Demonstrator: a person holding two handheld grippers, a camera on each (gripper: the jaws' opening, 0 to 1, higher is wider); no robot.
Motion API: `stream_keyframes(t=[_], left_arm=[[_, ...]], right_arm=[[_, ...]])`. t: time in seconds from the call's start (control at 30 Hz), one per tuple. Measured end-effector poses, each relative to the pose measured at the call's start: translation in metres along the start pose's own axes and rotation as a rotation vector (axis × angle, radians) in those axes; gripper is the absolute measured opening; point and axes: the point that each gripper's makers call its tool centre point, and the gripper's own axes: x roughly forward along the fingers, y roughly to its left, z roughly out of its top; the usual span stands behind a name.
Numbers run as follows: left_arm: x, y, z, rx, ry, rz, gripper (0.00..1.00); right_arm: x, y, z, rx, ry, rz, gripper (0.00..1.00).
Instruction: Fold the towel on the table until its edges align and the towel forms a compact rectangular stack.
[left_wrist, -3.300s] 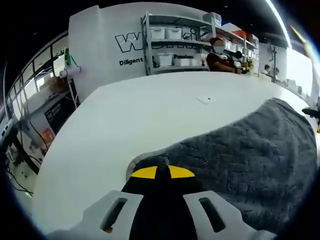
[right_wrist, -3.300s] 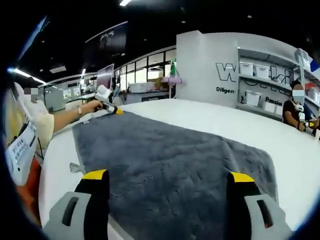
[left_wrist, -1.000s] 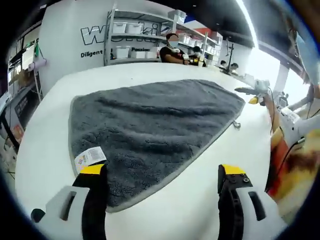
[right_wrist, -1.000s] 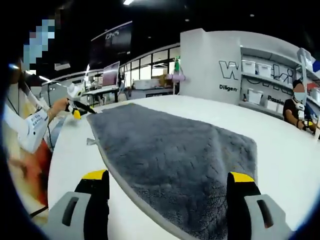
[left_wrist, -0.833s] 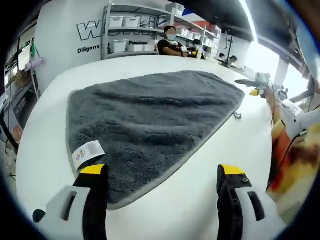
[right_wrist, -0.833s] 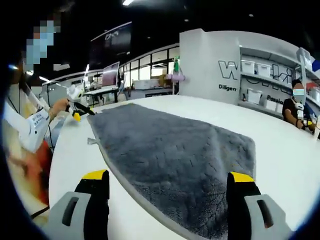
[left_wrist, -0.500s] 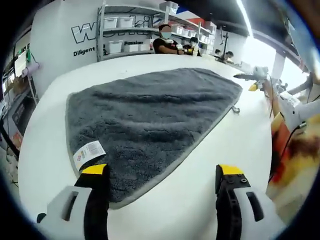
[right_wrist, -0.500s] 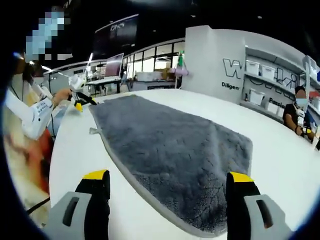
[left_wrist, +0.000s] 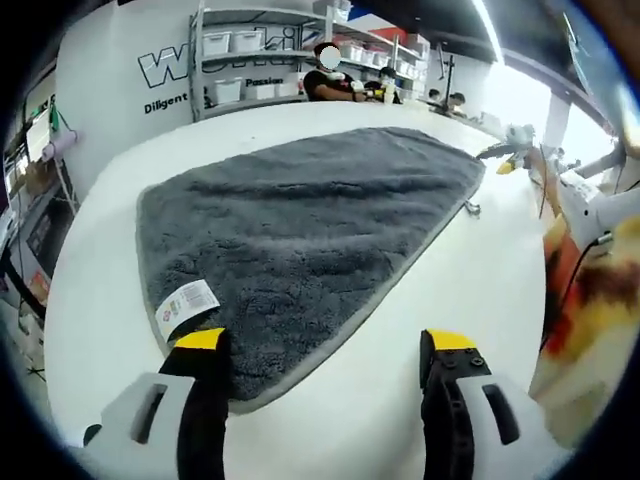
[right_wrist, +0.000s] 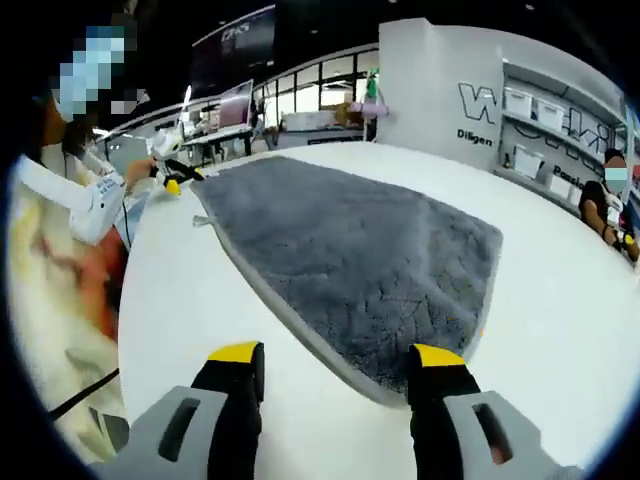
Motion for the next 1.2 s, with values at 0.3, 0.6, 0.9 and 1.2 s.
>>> stream_keyframes(t=[0.3, 0.6, 0.9, 1.2], left_arm=[[-0.001, 0.004, 0.0, -0.003, -0.005, 0.013, 0.7], [-0.004, 0.025, 0.0, -0.012, -0.069, 0.093, 0.42], [-0.006, 0.037, 0.001, -0.077, -0.079, 0.109, 0.12], [-0.009, 0.033, 0.0, -0.075, -0.043, 0.098, 0.05]], right_arm=[[0.001, -0.015, -0.003, -0.037, -0.021, -0.049, 0.26], [0.004, -0.029, -0.007, 0.0, -0.037, -0.109, 0.03], [0.007, -0.031, -0.005, 0.004, -0.035, -0.138, 0.02], [0.002, -0.028, -0.006, 0.041, -0.052, -0.114, 0.01]])
